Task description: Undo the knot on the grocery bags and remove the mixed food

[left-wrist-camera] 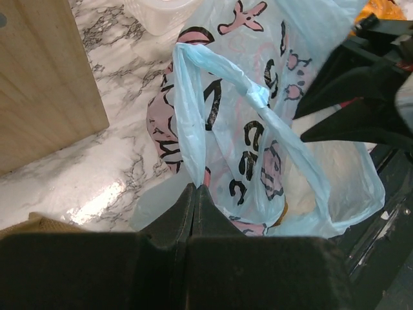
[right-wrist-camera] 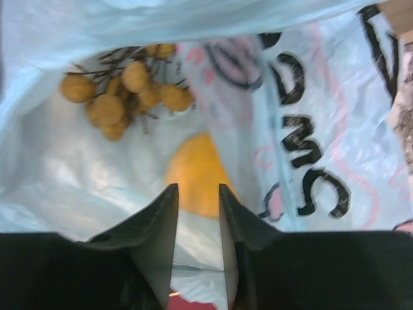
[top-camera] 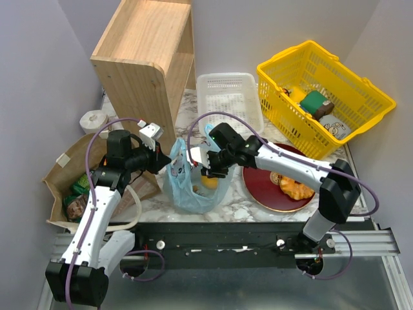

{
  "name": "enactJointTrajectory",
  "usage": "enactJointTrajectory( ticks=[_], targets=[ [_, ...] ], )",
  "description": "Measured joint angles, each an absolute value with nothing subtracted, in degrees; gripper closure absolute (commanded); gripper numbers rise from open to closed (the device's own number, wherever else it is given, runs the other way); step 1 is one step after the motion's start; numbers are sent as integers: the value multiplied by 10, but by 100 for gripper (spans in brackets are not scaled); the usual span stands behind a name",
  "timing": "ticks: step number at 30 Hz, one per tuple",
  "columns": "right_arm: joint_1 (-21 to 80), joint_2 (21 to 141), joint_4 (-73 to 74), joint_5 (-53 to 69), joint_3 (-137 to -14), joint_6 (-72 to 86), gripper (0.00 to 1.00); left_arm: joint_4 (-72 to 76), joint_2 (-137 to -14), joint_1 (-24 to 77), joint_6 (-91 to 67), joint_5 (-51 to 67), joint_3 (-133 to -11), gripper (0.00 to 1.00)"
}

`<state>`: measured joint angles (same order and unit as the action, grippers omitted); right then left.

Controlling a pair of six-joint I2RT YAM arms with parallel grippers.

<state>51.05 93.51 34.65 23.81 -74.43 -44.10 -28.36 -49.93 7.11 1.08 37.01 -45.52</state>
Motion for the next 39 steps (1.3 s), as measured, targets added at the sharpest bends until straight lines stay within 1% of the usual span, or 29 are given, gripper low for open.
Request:
enactJointTrajectory(
  ticks=[5,6,9,13,14,15,17,18,21,24,27,30,34,39],
  targets=[
    [510,995,329,218,-757,-423,35,-284,-498,71,12,371,-455,100],
    [510,1007,329,214,-757,-420,30,-284,-497,71,12,371,-455,100],
    [510,1032,317,200,-759,-415,21,-284,-492,71,12,371,-453,100],
    [510,1047,312,180,-760,-410,21,-284,-487,71,13,371,-451,100],
    [510,1048,308,173,-759,-410,22,-283,-486,71,13,371,-449,100],
    [510,1048,304,167,-756,-411,35,-283,-486,71,12,371,-448,100],
    [511,1047,294,158,-749,-419,54,-283,-484,71,12,371,-445,100],
    [512,1044,288,154,-744,-425,69,-283,-484,71,12,371,-444,100],
    [512,1031,280,144,-728,-449,88,-281,-482,69,12,371,-441,100],
    [512,1018,300,144,-726,-461,94,-279,-481,68,12,371,-439,100],
    [507,987,339,163,-738,-465,95,-279,-478,68,12,371,-437,100],
    [493,942,382,224,-789,-465,97,-279,-477,68,12,371,-434,100],
    [464,880,400,306,-848,-444,98,-279,-477,68,10,372,-432,100],
    [427,860,404,387,-913,-388,100,-282,-477,68,12,372,-432,100]
  ],
)
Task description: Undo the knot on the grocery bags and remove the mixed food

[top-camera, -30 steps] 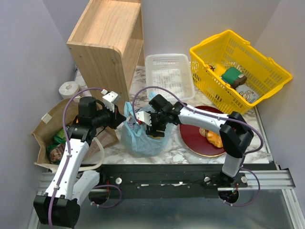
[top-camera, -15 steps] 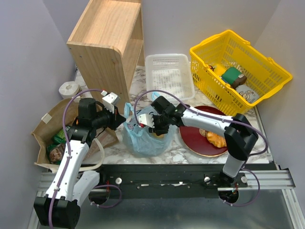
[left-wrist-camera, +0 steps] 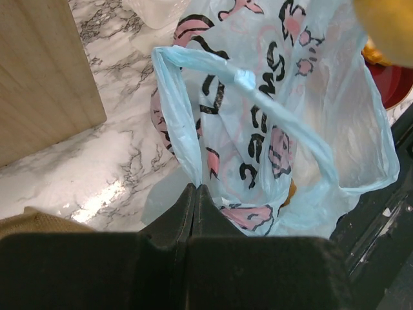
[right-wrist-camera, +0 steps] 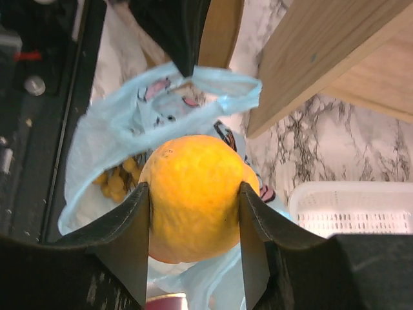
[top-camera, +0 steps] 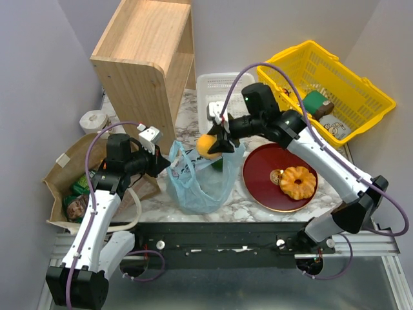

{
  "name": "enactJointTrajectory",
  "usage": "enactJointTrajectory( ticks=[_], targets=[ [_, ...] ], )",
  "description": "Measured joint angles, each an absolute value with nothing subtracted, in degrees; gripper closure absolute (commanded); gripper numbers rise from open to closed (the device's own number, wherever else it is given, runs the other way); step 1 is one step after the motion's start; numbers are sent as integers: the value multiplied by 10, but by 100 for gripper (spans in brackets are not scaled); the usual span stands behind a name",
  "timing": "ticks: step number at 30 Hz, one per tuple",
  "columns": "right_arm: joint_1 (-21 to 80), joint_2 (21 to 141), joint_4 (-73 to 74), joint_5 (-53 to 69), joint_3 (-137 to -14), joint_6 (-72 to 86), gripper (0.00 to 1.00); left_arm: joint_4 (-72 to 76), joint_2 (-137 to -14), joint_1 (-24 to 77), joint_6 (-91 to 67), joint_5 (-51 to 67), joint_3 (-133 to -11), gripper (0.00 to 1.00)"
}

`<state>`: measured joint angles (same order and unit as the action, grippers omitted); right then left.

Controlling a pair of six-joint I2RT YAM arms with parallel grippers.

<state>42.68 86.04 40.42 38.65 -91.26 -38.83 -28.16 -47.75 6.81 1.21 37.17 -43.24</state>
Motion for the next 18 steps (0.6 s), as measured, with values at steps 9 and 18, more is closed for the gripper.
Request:
enactJointTrajectory(
  ticks=[9,18],
  targets=[
    [320,946,296,366,-1034,-229,100,-298,-487,64,24,371,-435,100],
    [283,1167,219,95,-1154,-208,100,-308,-491,48,32,371,-446,100]
  ],
)
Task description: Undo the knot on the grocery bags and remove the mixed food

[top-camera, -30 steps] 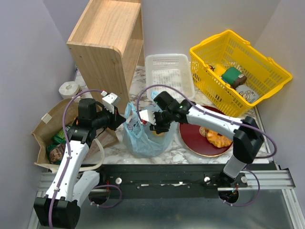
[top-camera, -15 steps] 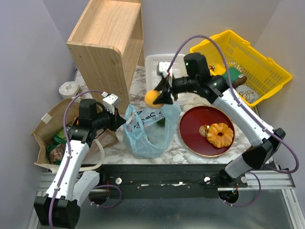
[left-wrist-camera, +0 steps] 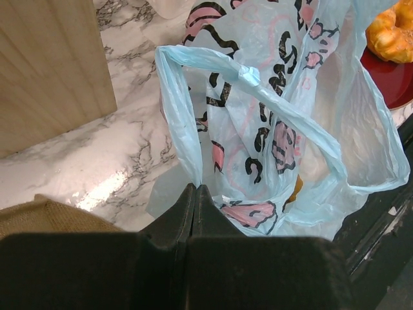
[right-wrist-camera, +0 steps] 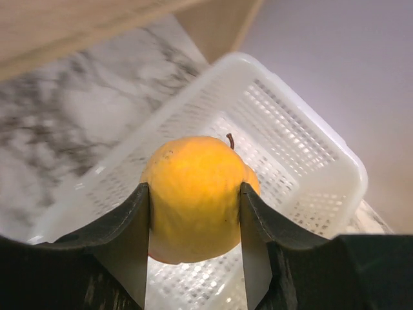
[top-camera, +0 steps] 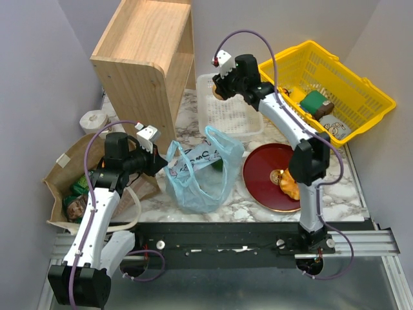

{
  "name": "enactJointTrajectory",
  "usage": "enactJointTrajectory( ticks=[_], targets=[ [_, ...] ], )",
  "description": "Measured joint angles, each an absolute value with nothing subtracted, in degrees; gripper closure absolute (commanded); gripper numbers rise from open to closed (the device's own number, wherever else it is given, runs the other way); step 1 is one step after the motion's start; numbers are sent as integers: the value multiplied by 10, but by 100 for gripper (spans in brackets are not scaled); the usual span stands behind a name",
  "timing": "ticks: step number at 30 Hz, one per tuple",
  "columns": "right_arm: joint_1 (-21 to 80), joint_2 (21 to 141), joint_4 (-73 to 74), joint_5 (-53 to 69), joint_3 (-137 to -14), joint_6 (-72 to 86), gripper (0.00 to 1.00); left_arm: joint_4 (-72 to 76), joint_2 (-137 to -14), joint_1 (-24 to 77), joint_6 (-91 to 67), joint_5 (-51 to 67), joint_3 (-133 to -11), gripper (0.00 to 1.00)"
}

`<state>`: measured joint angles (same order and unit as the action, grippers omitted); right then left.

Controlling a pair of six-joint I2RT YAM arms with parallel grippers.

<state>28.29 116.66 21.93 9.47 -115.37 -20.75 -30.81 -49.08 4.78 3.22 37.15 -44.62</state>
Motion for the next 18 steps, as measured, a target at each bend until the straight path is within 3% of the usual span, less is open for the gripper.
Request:
enactJointTrajectory(
  ticks=[9,17,18],
  targets=[
    [226,1370,228,41,-1297,-290,100,-331,-491,44,41,371,-446,100],
    [214,1414,230,32,-1319,-416,99,-342,-504,39,49,371,-455,100],
    [214,1419,230,30,-1320,-434,94,-343,-506,38,50,371,-457,100]
  ],
)
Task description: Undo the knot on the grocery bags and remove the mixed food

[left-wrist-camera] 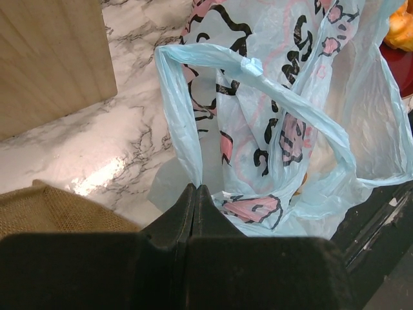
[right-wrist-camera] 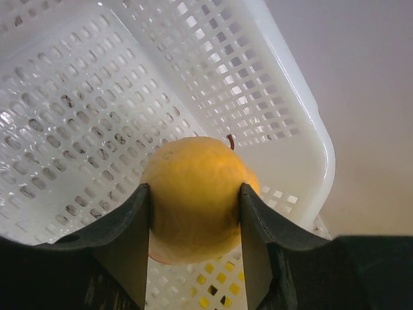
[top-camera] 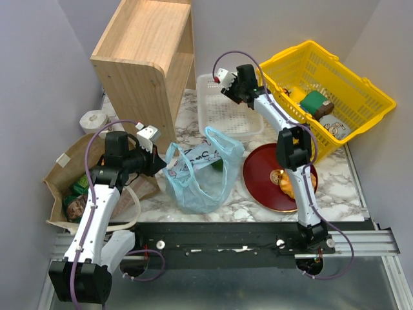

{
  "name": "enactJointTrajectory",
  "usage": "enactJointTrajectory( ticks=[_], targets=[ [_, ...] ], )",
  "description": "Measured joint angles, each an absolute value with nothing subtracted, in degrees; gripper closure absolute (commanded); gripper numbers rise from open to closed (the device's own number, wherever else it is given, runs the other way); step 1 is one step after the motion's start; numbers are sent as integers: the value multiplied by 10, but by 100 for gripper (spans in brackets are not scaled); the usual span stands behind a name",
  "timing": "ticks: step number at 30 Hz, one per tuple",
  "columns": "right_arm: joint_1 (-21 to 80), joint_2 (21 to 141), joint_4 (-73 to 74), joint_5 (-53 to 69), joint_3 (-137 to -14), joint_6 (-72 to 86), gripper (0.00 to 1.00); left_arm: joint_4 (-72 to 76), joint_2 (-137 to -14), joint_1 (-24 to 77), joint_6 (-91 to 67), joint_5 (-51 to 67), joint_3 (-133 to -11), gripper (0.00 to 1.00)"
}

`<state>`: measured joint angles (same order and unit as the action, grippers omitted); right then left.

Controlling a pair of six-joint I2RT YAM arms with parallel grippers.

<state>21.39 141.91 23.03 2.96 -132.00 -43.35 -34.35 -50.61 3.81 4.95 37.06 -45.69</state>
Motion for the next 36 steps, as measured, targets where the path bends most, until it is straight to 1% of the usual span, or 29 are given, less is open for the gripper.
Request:
enactJointTrajectory(
  ticks=[1,2,3,4,5,6,8,10,11,12,15,17,20,21,23,24,25,27,28,30,31,33,34,36],
  targets=[
    [214,1425,228,27,-1321,-451,86,-346,-508,38,50,370,-459,100],
    [214,1430,225,24,-1321,-467,71,-349,-510,37,51,370,-462,100],
    [215,1437,222,19,-1322,-482,50,-350,-510,37,52,369,-463,100],
    [215,1442,218,13,-1322,-492,43,-351,-511,36,54,369,-464,100],
    [215,1448,215,5,-1322,-501,39,-353,-511,35,56,368,-465,100],
    [215,1454,210,-3,-1321,-509,33,-354,-511,34,58,368,-465,100],
    [215,1457,203,-13,-1318,-517,29,-359,-512,34,62,367,-467,100],
    [215,1454,193,-16,-1312,-520,21,-362,-512,34,63,367,-471,100],
    [215,1450,188,-16,-1306,-518,19,-361,-512,34,64,367,-472,100],
    [215,1440,186,-15,-1294,-509,14,-361,-512,34,65,367,-473,100],
    [216,1388,188,6,-1240,-466,6,-363,-512,34,74,374,-474,100],
    [221,1326,196,31,-1193,-433,6,-366,-513,33,81,385,-474,100],
    [241,1200,198,67,-1122,-388,7,-369,-511,33,89,394,-474,100],
    [251,1151,191,88,-1098,-374,9,-370,-509,33,91,397,-474,100],
    [279,1051,188,137,-1048,-353,16,-371,-506,33,94,399,-474,100],
    [295,1004,182,165,-1024,-345,24,-371,-505,33,95,401,-474,100],
    [316,951,178,200,-997,-335,29,-372,-504,33,95,404,-474,100],
    [354,888,180,264,-978,-317,40,-373,-504,33,94,409,-475,100],
    [372,871,181,293,-979,-310,51,-373,-504,33,93,410,-477,100],
    [404,854,193,345,-988,-304,63,-374,-507,34,88,414,-486,100],
    [422,854,203,366,-993,-306,70,-373,-508,34,87,415,-490,100],
    [452,860,231,393,-994,-331,72,-369,-511,34,80,419,-498,100],
    [465,867,247,403,-990,-345,76,-368,-512,34,78,420,-500,100],
    [484,883,285,418,-967,-382,81,-361,-517,35,71,422,-504,100]
  ],
)
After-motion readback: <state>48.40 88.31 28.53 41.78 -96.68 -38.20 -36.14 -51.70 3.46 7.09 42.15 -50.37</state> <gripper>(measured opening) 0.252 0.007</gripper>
